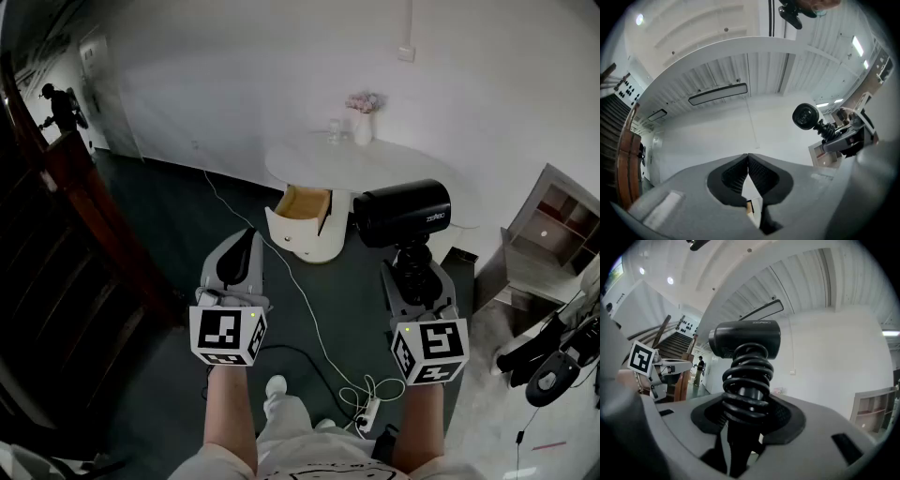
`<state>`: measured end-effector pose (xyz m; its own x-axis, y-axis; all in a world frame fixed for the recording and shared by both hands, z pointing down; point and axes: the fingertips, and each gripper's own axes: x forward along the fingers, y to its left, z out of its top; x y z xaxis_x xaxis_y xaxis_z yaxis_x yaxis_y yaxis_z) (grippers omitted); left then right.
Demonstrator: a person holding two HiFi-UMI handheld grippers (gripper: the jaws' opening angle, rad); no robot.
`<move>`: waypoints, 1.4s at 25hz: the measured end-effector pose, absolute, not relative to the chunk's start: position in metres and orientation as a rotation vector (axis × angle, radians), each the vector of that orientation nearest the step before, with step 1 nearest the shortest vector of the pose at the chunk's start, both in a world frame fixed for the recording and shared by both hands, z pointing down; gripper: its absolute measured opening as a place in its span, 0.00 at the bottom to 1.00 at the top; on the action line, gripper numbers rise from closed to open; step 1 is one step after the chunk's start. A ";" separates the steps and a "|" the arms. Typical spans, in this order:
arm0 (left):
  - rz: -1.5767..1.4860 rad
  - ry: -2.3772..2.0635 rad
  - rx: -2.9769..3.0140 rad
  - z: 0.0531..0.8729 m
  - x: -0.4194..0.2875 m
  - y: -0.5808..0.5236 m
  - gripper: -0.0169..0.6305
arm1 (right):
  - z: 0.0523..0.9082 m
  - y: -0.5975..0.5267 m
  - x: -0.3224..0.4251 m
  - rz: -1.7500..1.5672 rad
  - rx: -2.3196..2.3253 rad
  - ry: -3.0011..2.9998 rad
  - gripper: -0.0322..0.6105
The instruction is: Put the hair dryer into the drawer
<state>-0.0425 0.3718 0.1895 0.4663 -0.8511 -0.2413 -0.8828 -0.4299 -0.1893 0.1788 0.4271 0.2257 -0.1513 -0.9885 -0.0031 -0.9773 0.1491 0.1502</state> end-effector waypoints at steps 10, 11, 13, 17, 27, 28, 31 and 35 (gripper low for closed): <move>0.117 1.468 -2.404 0.193 -0.060 0.326 0.05 | 0.211 0.379 0.183 -0.393 1.974 -2.270 0.37; 0.116 1.464 -2.409 0.194 -0.060 0.319 0.05 | 0.211 0.374 0.183 -0.401 1.976 -2.271 0.37; 0.114 1.460 -2.415 0.197 -0.060 0.304 0.05 | 0.211 0.361 0.183 -0.403 1.978 -2.273 0.37; 0.129 1.448 -2.422 0.199 -0.060 0.270 0.05 | 0.215 0.332 0.187 -0.397 1.984 -2.245 0.37; 0.134 1.441 -2.440 0.209 -0.072 0.148 0.05 | 0.224 0.218 0.188 -0.358 2.019 -2.219 0.38; 0.131 1.444 -2.442 0.211 -0.075 0.134 0.05 | 0.226 0.204 0.186 -0.350 2.019 -2.222 0.37; 0.123 1.449 -2.450 0.214 -0.082 0.091 0.05 | 0.230 0.162 0.179 -0.327 2.020 -2.230 0.37; 0.102 1.431 -2.472 0.224 -0.086 0.040 0.05 | 0.242 0.113 0.171 -0.299 2.030 -2.215 0.37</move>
